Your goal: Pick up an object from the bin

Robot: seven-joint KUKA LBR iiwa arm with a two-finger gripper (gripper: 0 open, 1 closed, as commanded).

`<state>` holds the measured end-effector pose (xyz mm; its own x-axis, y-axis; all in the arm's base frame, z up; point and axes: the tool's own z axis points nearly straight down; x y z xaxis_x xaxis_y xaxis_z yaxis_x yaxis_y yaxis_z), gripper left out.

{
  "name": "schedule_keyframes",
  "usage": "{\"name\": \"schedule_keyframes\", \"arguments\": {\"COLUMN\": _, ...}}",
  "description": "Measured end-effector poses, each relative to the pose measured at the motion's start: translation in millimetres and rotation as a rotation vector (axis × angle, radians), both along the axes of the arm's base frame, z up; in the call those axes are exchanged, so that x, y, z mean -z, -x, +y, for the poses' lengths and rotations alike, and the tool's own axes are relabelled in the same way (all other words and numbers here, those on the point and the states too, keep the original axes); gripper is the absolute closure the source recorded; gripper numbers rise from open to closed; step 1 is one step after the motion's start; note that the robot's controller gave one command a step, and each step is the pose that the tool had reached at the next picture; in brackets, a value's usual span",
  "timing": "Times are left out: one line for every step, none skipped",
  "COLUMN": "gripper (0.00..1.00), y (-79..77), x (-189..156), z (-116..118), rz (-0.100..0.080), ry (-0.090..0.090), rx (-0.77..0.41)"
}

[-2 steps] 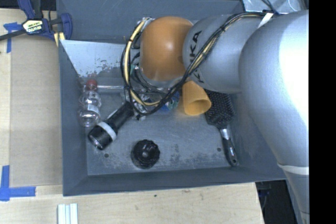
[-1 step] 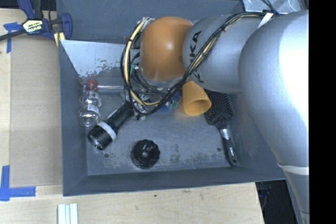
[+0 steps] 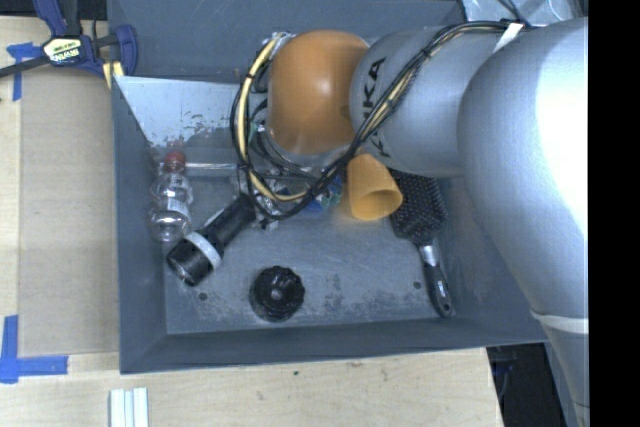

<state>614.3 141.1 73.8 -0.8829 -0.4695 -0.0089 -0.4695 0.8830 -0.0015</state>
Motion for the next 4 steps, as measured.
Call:
{"name": "schedule_keyframes", "arguments": {"gripper": 1.0, "y": 1.8, "x": -20, "z": 0, "rz": 0.006, "ry": 0.001, "rx": 0.0}}
{"name": "schedule_keyframes", "arguments": {"gripper": 1.0, "y": -1.4, "x": -45, "z": 0, "rz": -0.005, "ry": -0.001, "rx": 0.001}}
{"name": "schedule_keyframes", "arguments": {"gripper": 1.0, "y": 0.4, "x": -56, "z": 0, "rz": 0.001, "ry": 0.0, "rx": 0.001}}
{"name": "schedule_keyframes", "arguments": {"gripper": 1.0, "y": -0.4, "x": -77, "z": 0, "rz": -0.002, "ry": 0.0, "rx": 0.002}}
